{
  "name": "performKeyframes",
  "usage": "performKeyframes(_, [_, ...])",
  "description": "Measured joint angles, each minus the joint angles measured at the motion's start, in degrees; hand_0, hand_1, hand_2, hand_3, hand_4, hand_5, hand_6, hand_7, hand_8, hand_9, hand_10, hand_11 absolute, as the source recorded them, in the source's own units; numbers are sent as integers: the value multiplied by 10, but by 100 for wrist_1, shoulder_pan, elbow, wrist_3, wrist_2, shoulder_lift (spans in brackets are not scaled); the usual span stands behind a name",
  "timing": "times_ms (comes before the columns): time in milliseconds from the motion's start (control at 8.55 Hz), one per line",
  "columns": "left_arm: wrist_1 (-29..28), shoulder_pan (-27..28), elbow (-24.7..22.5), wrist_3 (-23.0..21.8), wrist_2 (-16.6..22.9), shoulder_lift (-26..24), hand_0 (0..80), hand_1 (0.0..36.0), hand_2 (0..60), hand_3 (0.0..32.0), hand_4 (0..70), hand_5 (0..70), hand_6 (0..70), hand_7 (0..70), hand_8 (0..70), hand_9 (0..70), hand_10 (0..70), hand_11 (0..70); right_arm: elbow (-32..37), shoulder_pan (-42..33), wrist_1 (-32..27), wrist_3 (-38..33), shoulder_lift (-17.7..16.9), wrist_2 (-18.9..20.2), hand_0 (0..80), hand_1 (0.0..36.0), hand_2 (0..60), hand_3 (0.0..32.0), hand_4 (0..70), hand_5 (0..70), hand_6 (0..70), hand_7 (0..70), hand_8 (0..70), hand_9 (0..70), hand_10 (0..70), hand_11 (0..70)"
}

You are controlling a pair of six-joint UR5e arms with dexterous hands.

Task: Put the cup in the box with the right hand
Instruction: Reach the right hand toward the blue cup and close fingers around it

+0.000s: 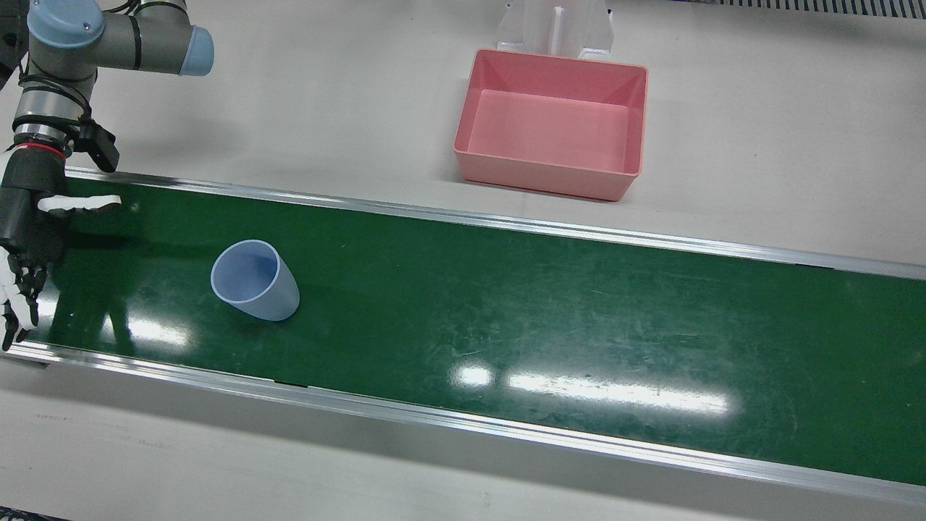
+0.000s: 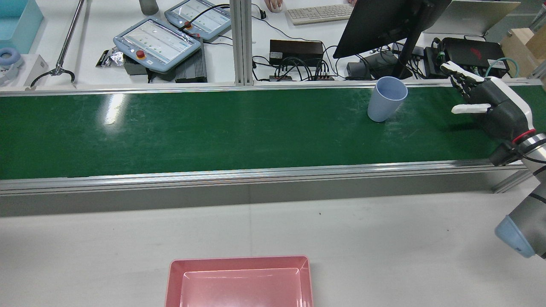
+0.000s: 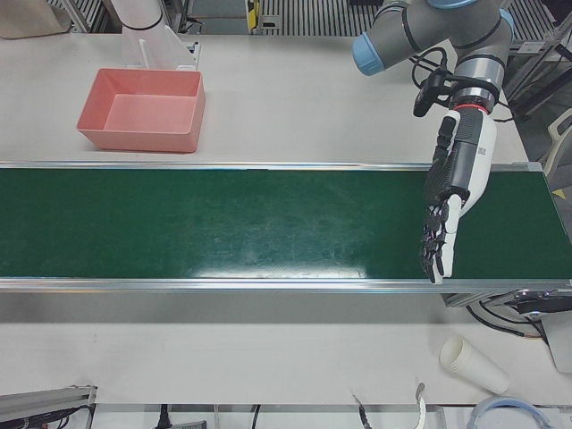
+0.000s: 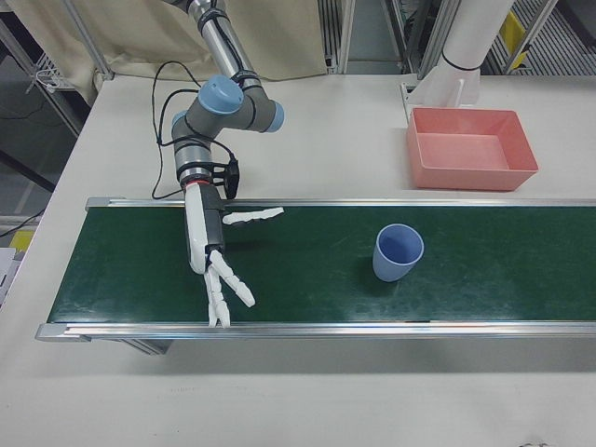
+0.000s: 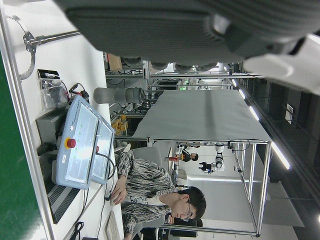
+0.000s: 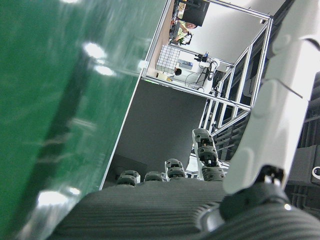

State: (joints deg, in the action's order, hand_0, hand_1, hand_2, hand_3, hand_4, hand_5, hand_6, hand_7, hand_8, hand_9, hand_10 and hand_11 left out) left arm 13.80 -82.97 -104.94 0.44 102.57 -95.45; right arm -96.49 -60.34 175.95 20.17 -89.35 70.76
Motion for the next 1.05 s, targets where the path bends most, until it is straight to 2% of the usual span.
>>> performKeyframes(234, [0, 0, 0, 0, 0, 0, 0, 0, 0, 0, 0, 0, 0, 0, 0, 0, 0, 0, -5, -7, 3, 10, -1, 2, 496, 170, 20, 0, 0, 54, 40, 98, 5, 7, 21, 49])
performKeyframes(351, [0, 0, 0, 0, 0, 0, 0, 0, 0, 0, 0, 0, 0, 0, 0, 0, 0, 0, -8, -6, 3, 25, -2, 5, 503, 178, 31, 0, 24, 55, 48, 135, 8, 24, 28, 59])
performKeyframes(468, [0, 0, 0, 0, 0, 0, 0, 0, 0, 0, 0, 0, 0, 0, 0, 0, 0, 0, -9, 15, 2, 48, -3, 7, 494, 200, 272, 0, 280, 63, 120, 425, 143, 273, 135, 208])
performKeyframes(585, [0, 0, 5, 0, 0, 0, 0, 0, 0, 0, 0, 0, 0, 0, 0, 0, 0, 0, -9, 57, 5, 73, 9, 4, 446, 198, 600, 0, 469, 115, 275, 700, 503, 700, 492, 695])
performKeyframes(702, [0, 0, 7, 0, 0, -4, 0, 0, 0, 0, 0, 0, 0, 0, 0, 0, 0, 0, -7, 75, 158, 92, 92, -6, 414, 202, 600, 0, 448, 134, 318, 700, 582, 700, 600, 700])
performKeyframes(819, [0, 0, 7, 0, 3, -6, 0, 0, 0, 0, 0, 0, 0, 0, 0, 0, 0, 0, -9, 75, 366, 96, 179, -26, 431, 208, 600, 0, 398, 142, 319, 700, 585, 700, 623, 700])
performKeyframes(936, [0, 0, 8, 0, 3, -7, 0, 0, 0, 0, 0, 0, 0, 0, 0, 0, 0, 0, -23, 52, 548, 95, 238, -69, 423, 200, 600, 0, 313, 141, 302, 700, 556, 700, 615, 700])
performKeyframes(1053, [0, 0, 7, 0, 2, -8, 0, 0, 0, 0, 0, 0, 0, 0, 0, 0, 0, 0, -52, -3, 643, 82, 234, -106, 411, 183, 600, 0, 302, 137, 295, 700, 548, 700, 608, 700])
